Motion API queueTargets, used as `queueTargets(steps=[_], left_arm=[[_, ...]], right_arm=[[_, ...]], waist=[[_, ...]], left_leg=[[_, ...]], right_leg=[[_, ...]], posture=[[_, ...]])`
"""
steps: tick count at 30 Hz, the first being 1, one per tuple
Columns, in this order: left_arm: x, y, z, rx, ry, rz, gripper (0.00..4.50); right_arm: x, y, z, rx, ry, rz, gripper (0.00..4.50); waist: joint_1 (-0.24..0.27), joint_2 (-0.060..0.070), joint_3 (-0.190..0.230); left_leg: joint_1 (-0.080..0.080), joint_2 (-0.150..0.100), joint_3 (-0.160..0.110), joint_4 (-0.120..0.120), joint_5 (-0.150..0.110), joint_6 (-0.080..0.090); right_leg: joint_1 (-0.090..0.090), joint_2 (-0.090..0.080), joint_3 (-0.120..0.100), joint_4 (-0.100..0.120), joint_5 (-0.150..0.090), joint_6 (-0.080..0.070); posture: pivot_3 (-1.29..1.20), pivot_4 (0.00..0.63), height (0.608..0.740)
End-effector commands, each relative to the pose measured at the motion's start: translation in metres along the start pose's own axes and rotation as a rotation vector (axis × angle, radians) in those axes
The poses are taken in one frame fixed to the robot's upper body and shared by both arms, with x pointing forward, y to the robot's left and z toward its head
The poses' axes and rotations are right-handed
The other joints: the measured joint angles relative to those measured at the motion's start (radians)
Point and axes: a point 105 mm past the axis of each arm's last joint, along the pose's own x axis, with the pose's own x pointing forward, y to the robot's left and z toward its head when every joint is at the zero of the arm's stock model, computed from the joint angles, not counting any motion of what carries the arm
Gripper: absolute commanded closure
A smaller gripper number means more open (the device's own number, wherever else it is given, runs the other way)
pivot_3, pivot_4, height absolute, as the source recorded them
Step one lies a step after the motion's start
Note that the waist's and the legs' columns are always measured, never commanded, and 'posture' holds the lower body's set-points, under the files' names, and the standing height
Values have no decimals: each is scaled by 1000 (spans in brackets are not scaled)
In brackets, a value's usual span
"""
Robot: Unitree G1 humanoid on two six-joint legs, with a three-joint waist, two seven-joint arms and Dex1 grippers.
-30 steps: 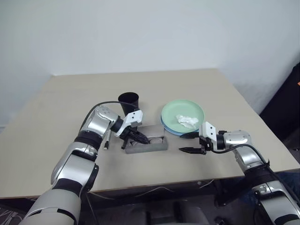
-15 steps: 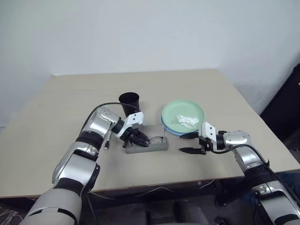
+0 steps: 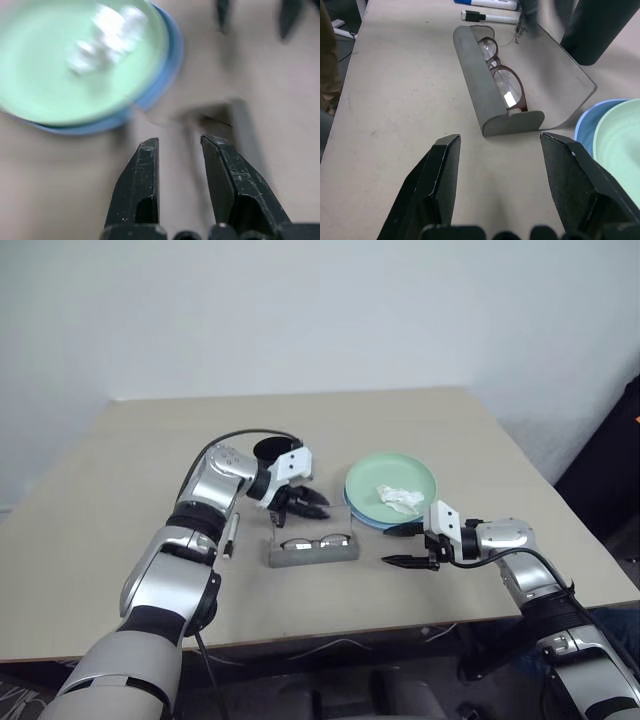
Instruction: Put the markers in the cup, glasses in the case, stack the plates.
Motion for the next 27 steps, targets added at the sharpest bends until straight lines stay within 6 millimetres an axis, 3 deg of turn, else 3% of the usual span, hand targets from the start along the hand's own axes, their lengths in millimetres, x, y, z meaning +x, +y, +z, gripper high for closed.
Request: queueTargets(steps=[1, 4, 5, 14, 21, 27], left_arm=[[-7, 18, 9, 39, -3, 115, 3579], [-6, 22, -2, 68, 53, 165, 4412], [-6, 23, -5, 71, 68, 181, 4466], [6, 18, -31, 120, 213, 192, 4466], [7, 7, -44, 118, 260, 115, 4466], [4, -8, -39, 76, 189, -5, 4466]], right_arm=[[0, -8, 13, -55, -21, -13, 1747], [0, -9, 14, -58, -24, -14, 1747], [0, -9, 14, -58, -25, -14, 1747], [-2, -7, 20, -43, -53, 3, 1747], [-6, -1, 30, 64, -86, 47, 1747], [-7, -20, 29, 60, -76, -80, 1747]], waist=[[0, 0, 0], [0, 0, 0], [0, 0, 0], [1, -1, 0], [0, -1, 0], [1, -1, 0]], left_leg=[[0, 0, 0, 0, 0, 0], [1, 0, 0, -1, 0, 0], [1, 0, 0, -1, 0, 0], [0, 0, 0, 0, 0, 0], [0, 0, 0, -1, 0, 0], [0, 0, 0, 0, 0, 0]], right_leg=[[0, 0, 0, 0, 0, 0], [0, 1, 0, 1, 0, 0], [0, 1, 0, 1, 0, 0], [0, 0, 0, 0, 1, 1], [0, 0, 0, 0, 1, 1], [0, 0, 0, 0, 1, 1]], posture=[[0, 0, 740], [0, 0, 740], [0, 0, 740], [0, 0, 740], [0, 0, 740], [0, 0, 740]])
